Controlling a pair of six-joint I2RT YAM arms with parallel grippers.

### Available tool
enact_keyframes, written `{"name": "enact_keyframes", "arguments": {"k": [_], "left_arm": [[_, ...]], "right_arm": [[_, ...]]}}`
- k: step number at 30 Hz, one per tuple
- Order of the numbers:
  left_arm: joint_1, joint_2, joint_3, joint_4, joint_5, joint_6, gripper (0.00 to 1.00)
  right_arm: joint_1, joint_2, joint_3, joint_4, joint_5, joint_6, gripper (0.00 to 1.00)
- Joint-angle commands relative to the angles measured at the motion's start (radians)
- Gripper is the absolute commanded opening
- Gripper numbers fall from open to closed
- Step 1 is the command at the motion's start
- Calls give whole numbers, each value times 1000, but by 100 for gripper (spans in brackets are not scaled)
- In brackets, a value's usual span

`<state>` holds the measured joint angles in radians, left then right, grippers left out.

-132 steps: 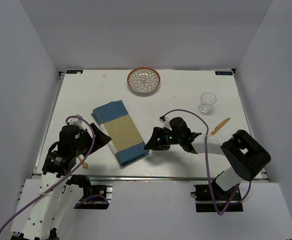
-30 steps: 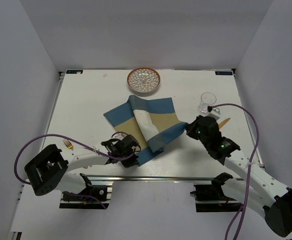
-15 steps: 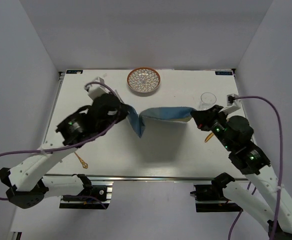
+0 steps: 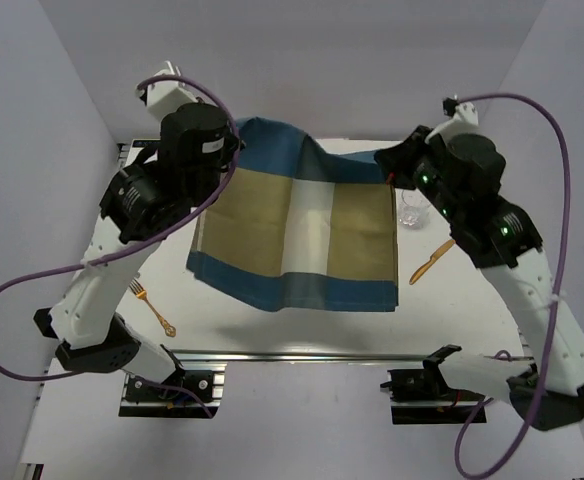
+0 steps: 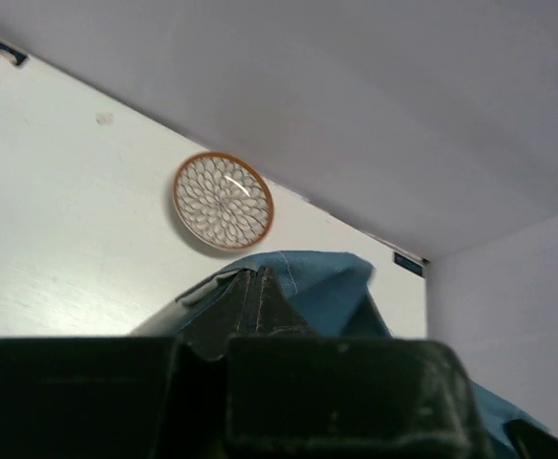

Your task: Set the dinner table for one person

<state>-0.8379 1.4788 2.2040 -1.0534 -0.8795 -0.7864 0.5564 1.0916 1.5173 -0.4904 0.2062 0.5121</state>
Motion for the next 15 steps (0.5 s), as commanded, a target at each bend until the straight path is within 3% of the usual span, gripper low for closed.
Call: {"name": "enact_keyframes", "arguments": {"k": [1,9,11,13,15], "left_arm": [[49,9,1,145,-26,152,0],[201,127,39,447,88,427,0],[221,130,17,486,115,464,0],[249,106,-36,513,138,470,0],[264,2,-255,628,166,457,0]], "right_arm": [[-39,71,170,-45,9,-63,0],[-127,341,490,-51,-195,-144,0],[-157,364,488,-24,-247,-164,0],[-170,349,385,19,-304,-187,0],[-193,271,237,154,-356,-214,0]]}}
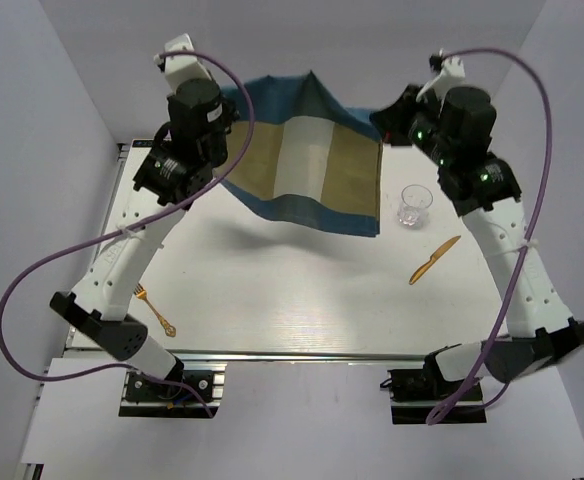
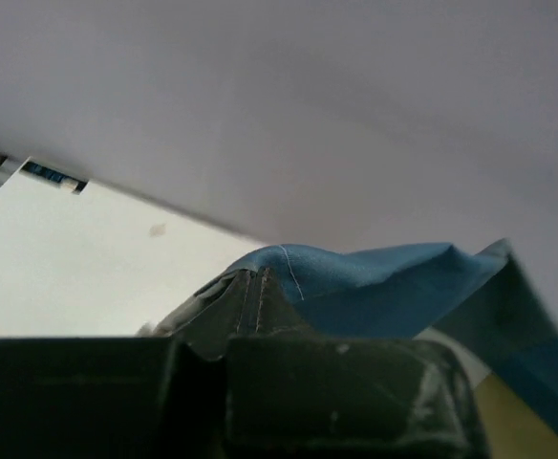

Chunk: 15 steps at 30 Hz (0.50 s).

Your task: Set the dinner table for one person

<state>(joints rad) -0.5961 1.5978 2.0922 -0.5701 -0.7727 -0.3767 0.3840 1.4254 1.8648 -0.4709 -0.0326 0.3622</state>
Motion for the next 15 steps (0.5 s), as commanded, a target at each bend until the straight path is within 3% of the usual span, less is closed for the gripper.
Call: {"name": "enact_keyframes", "arguments": {"k": [1,2,4,5,7,8,11,15], "left_arm": [[36,-166,-253,209,73,48,0],[36,-226,-487,287,87,50,0],[45,-399,-723,488,136,39,0],[45,-457,-935,547,142,32,0],[45,-629,-1113,622,154,-62,0],[45,-685,-1278,647,158,-124,0],[45,-878,-1499,635,196,-226,0],[45,-1024,-1552,454,216,-335,0]], "right_arm": [[-28,-138,-292,200,-139,-72,0],[-49,-175,-382,338,-197,-101,0],[-63,-265,-596,431,-234,-108,0],[-69,-292,-662,512,-300,-115,0],[-82,-379,-857,587,-398,-109,0],[-86,-416,-928,674,-427,-92,0],[-91,-558,-1137,788,-454,-28,0],[-91,-640,-1222,798,-588,-6,0]]}}
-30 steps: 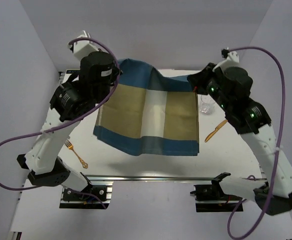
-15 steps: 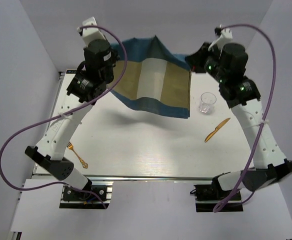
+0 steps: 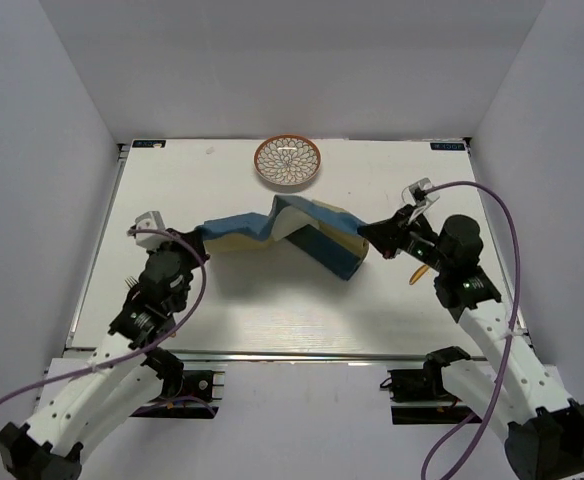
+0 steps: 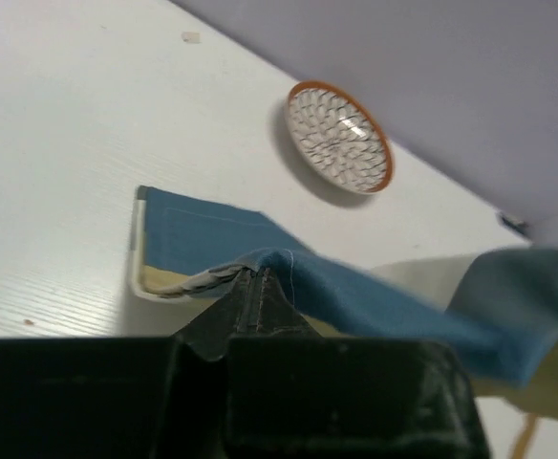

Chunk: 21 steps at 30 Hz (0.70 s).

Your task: Set the dinner table for one person

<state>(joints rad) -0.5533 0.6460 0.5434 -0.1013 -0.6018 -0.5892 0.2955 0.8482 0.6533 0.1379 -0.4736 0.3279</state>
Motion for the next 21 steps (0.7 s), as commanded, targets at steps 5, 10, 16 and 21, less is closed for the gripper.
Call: {"name": "enact_keyframes", "arguments": {"k": [5,10,16,21], "left_arm": [[-17,-169,6,-190,59,-175,0],[-17,-100,179,-267,39,-161,0],[4,246,679,-510,-24,-205,0],[16,661,1119,-660,-40,-218,0]], "right_arm": [[1,-104,-84,161,-275,23,0],[-2,-101,0,31,-54,86,0],[-4,46,326,-136,185,149,0],[-47,351,621,-195,98,154,0]]}}
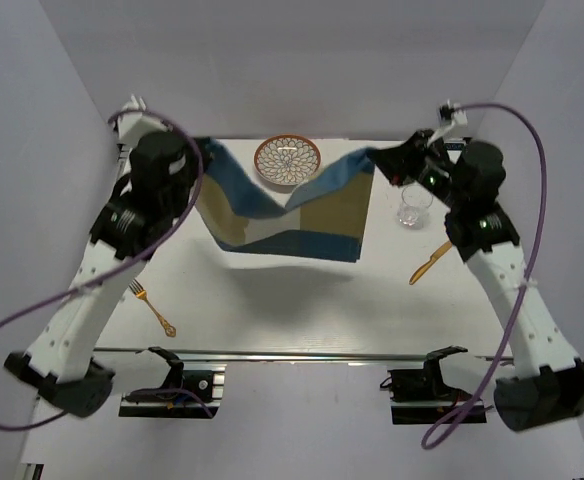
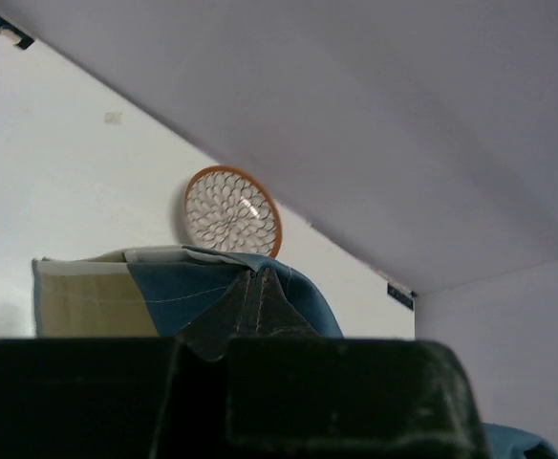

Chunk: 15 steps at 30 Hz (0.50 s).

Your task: Set the dinner table for one person

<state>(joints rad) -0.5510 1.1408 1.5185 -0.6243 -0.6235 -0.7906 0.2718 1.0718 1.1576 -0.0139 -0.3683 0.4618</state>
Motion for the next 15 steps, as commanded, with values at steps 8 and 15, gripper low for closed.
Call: {"name": "enact_keyframes", "arguments": {"k": [8,15], "left_arm": [[72,475,674,-34,45,253,0],[82,79,-76,428,120,281,0]], "right_arm": [[-91,474,626,-67,-297,-9,0],[-126,375,286,187,-475,-11,0]]}}
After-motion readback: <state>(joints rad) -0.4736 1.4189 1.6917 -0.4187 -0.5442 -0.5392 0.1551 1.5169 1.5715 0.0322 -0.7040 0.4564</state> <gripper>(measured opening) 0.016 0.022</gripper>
